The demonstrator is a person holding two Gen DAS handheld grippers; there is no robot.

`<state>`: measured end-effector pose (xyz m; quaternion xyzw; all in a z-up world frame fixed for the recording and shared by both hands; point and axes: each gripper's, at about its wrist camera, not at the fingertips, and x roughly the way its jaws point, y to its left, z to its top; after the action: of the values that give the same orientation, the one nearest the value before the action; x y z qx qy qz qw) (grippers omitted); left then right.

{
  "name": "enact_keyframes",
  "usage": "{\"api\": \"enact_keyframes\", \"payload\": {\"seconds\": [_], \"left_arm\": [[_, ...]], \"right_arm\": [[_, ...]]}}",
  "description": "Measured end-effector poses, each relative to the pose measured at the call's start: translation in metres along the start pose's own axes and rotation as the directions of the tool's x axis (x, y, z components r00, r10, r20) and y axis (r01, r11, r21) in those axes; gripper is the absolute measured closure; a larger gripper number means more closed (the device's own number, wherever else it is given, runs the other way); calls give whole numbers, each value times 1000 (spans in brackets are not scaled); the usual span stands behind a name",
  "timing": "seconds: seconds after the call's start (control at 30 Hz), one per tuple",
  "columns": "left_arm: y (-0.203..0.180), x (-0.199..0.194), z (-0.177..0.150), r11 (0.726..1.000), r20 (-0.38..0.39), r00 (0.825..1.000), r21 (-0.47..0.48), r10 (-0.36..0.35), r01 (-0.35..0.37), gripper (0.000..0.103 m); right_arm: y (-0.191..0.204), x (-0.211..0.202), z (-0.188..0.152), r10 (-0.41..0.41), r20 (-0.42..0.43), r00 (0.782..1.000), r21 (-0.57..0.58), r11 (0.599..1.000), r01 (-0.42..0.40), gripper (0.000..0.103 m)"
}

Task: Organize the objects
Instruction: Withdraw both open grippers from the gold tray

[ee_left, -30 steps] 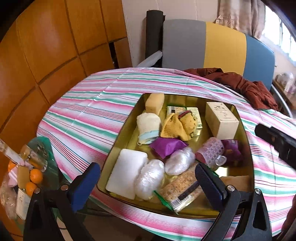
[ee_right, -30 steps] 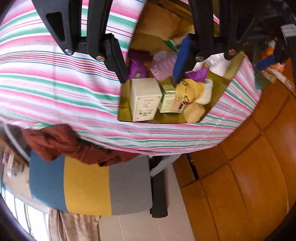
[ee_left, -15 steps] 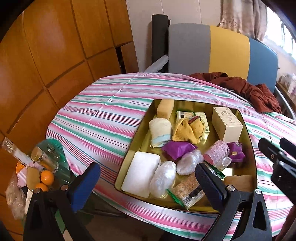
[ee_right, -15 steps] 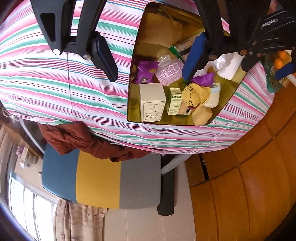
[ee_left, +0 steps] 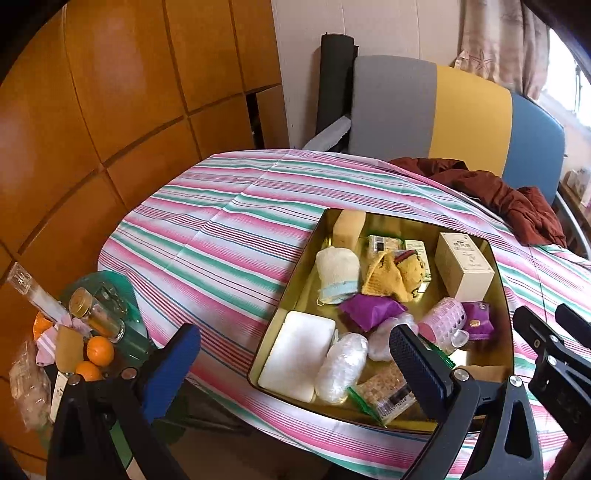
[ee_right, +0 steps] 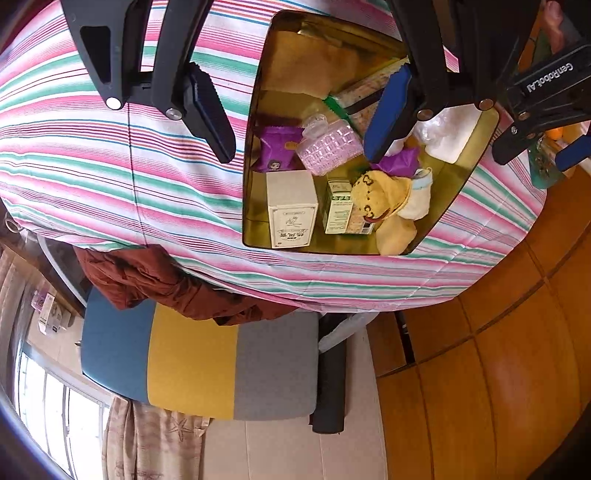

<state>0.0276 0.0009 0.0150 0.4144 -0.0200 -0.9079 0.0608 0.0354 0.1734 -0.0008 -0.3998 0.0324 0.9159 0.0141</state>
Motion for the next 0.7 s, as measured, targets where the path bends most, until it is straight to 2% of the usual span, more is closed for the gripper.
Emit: {"api": "enact_keyframes", "payload": {"seconds": [0.7], "left_arm": [[-10, 0, -3, 999, -14, 1000, 29, -18, 18, 0]], "right_arm": [[2, 4, -2, -15, -17, 1000, 19, 1000, 16, 30]]}}
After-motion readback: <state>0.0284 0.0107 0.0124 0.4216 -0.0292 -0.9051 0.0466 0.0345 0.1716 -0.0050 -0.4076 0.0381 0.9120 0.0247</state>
